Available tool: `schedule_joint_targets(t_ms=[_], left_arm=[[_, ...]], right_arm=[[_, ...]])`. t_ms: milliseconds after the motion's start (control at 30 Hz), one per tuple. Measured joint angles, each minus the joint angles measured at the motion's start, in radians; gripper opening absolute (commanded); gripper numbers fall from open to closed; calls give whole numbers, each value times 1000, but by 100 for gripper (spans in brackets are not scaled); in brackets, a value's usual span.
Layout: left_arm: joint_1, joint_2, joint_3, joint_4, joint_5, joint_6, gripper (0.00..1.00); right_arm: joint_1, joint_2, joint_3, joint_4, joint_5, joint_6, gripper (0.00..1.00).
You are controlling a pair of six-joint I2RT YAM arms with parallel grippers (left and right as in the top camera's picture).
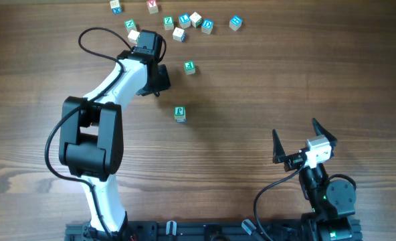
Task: Form a tower
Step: 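Grasp the fish-drawing block with the left gripper and lift it, then carry the fish block over the two-block stack and lower it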
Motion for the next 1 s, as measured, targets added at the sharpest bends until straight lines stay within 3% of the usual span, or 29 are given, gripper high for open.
schedule_joint_targets(t_ms=[200, 433, 833, 1000], left_arm=[[0, 0, 0, 14, 0, 0, 43], [0, 0, 0, 30, -1, 0, 55], [0, 0, 0, 28, -1, 0, 51], [0, 0, 0, 29, -1, 0, 38]], right_arm=[[0, 0, 0, 0, 0, 0, 100], [0, 0, 0, 0, 0, 0, 100], [0, 0, 0, 0, 0, 0, 99], [0, 0, 0, 0, 0, 0, 100]])
